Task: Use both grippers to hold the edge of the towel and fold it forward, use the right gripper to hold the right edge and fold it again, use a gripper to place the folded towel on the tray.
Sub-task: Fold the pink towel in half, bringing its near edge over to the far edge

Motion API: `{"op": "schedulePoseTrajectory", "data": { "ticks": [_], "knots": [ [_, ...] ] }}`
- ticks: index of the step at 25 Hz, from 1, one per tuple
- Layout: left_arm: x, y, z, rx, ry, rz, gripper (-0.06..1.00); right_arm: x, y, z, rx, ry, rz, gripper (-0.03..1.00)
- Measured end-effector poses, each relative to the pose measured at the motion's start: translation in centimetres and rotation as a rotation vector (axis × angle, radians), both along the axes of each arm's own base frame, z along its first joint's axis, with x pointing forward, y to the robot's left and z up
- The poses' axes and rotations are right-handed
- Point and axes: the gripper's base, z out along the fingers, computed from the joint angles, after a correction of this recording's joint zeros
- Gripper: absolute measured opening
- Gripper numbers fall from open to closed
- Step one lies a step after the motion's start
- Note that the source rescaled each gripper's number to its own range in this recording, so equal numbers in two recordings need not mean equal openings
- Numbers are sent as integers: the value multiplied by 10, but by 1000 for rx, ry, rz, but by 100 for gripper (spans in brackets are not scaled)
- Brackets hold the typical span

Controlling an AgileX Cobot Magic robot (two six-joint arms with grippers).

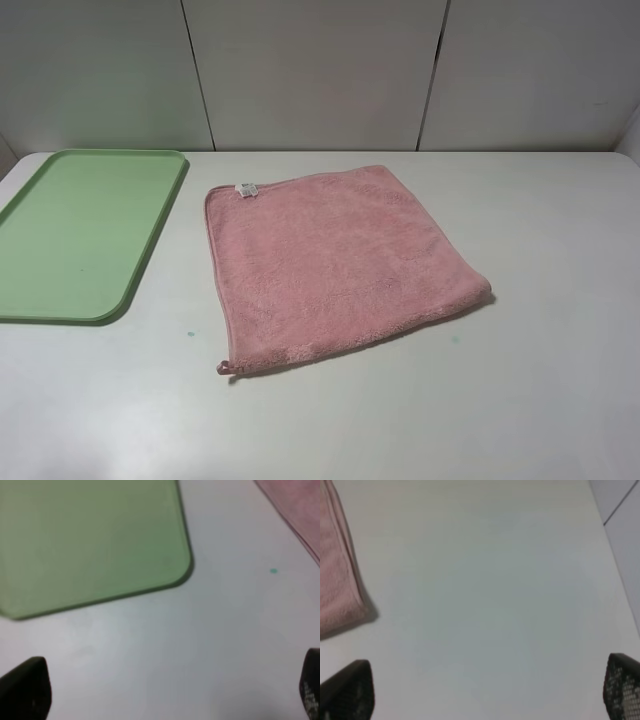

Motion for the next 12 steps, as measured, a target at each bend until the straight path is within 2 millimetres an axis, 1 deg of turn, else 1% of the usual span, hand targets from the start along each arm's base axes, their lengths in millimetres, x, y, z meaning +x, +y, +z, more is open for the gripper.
{"op": "schedulePoseTrajectory", "data": {
  "ticks": [3, 6, 9, 12],
  "knots": [
    [25, -7, 6, 17, 36, -145, 99, 25, 3, -2, -35, 30, 72, 100],
    [46, -21, 9, 55, 77, -312, 99, 47, 10, -10, -82, 81, 185, 100],
    [63, -37, 6, 104, 134, -476, 99, 64, 22, -22, -143, 153, 325, 100],
    [77, -53, -4, 138, 200, -596, 99, 78, 36, -34, -214, 218, 480, 100]
  ]
}}
